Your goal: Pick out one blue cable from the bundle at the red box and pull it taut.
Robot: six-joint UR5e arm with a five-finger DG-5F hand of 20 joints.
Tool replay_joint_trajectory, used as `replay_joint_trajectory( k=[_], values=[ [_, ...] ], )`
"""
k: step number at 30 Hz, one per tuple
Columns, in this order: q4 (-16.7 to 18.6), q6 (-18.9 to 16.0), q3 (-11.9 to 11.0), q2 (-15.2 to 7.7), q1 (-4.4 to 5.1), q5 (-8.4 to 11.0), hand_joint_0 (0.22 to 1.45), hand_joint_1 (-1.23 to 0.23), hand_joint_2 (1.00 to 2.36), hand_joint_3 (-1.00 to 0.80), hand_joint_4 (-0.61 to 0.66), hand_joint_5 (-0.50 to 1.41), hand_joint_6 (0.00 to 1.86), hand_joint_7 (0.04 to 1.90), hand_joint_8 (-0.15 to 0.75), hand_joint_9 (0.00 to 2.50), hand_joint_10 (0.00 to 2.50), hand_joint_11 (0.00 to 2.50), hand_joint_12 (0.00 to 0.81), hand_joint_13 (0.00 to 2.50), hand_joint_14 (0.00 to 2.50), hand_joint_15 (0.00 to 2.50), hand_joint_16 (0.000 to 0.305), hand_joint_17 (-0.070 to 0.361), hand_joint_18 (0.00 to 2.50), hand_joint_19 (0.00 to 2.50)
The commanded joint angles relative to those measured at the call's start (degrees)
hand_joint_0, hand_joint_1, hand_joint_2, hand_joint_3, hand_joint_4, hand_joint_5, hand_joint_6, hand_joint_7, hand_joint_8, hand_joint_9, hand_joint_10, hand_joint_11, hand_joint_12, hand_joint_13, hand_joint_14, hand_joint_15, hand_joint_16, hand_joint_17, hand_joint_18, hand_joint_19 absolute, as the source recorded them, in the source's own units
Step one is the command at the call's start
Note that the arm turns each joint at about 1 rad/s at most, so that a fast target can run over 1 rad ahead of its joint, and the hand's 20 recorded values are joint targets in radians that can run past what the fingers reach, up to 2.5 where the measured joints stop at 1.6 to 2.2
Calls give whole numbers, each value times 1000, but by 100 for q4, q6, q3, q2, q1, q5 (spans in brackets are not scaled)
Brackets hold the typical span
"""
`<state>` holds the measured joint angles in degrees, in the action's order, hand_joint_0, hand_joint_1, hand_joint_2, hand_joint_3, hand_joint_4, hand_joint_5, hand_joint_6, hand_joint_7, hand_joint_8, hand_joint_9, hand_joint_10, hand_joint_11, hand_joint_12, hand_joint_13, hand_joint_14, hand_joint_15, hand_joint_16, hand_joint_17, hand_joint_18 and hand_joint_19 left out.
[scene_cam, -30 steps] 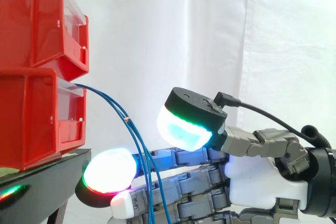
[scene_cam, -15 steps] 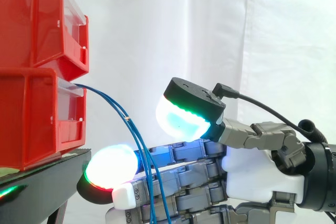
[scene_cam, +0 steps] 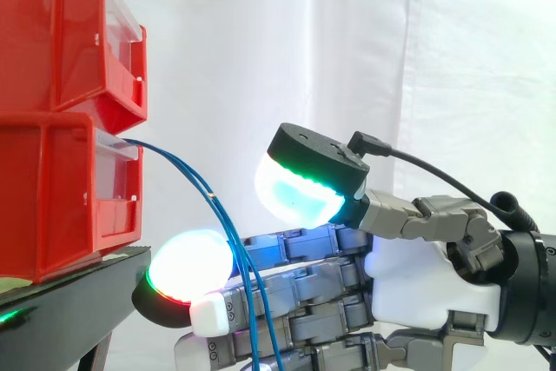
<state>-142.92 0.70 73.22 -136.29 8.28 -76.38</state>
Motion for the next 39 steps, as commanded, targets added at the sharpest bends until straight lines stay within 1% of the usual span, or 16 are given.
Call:
replay_joint_trajectory(
  k=[1, 8, 10, 12, 14, 18, 19, 20, 22, 27, 33, 37, 38, 39],
  values=[
    [10, 0, -9, 6, -2, -17, 636, -613, 1013, -332, 268, -114, 503, 1016, 292, 764, 8, 223, 365, 579, 10, 246, 51, 114, 596, 592],
    [1, 0, -9, 6, -2, -43, 636, -609, 1013, -328, 237, -100, 502, 1086, 299, 796, 9, 229, 363, 600, 10, 259, 51, 115, 616, 597],
    [-25, 0, -71, -3, -2, -43, 636, -606, 1013, -327, 238, -98, 502, 1089, 301, 807, 9, 237, 364, 607, 10, 261, 51, 115, 620, 597],
    [-34, 0, -79, 6, -11, -52, 636, -598, 1013, -331, 239, -96, 502, 1088, 303, 812, 9, 239, 368, 616, 10, 259, 51, 116, 625, 605],
    [-69, 0, -141, 6, -11, -87, 636, -591, 1013, -333, 228, -94, 502, 1095, 305, 820, 9, 235, 368, 625, 10, 265, 52, 116, 638, 603],
    [-104, 0, -150, -3, -11, -96, 636, -588, 1012, -335, 230, -91, 502, 1100, 307, 835, 9, 248, 368, 633, 10, 263, 52, 117, 641, 603],
    [-113, 0, -150, -3, -11, -96, 645, -575, 1014, -311, 223, -88, 502, 1099, 307, 838, 9, 243, 368, 633, 10, 264, 52, 116, 640, 612],
    [-122, 0, -150, 6, -11, -96, 656, -558, 1016, -248, 201, -80, 502, 1110, 305, 849, 9, 247, 367, 635, 10, 269, 52, 116, 640, 612],
    [-122, 0, -150, -3, -20, -96, 663, -562, 1015, -210, 198, -75, 502, 1109, 308, 872, 9, 241, 376, 652, 12, 268, 53, 119, 651, 616],
    [-96, 9, -158, -3, -37, -105, 661, -564, 1014, -237, 193, -71, 502, 1115, 316, 894, 10, 243, 380, 674, 11, 276, 54, 121, 668, 612],
    [-96, 18, -158, -3, -64, -105, 627, -535, 1011, -354, 196, -74, 502, 1125, 315, 897, 10, 258, 378, 681, 11, 283, 53, 119, 674, 626],
    [-87, 18, -158, -3, -90, -105, 625, -486, 1008, -399, 193, -69, 502, 1124, 315, 908, 10, 254, 378, 691, 11, 284, 53, 119, 687, 625],
    [-78, 18, -158, -3, -90, -105, 627, -471, 1009, -387, 175, -60, 502, 1147, 314, 919, 12, 256, 377, 699, 12, 295, 53, 119, 688, 625],
    [-78, 18, -158, -3, -90, -105, 632, -460, 1010, -381, 185, -58, 502, 1145, 313, 928, 10, 254, 377, 701, 11, 296, 53, 119, 687, 624]
  ],
)
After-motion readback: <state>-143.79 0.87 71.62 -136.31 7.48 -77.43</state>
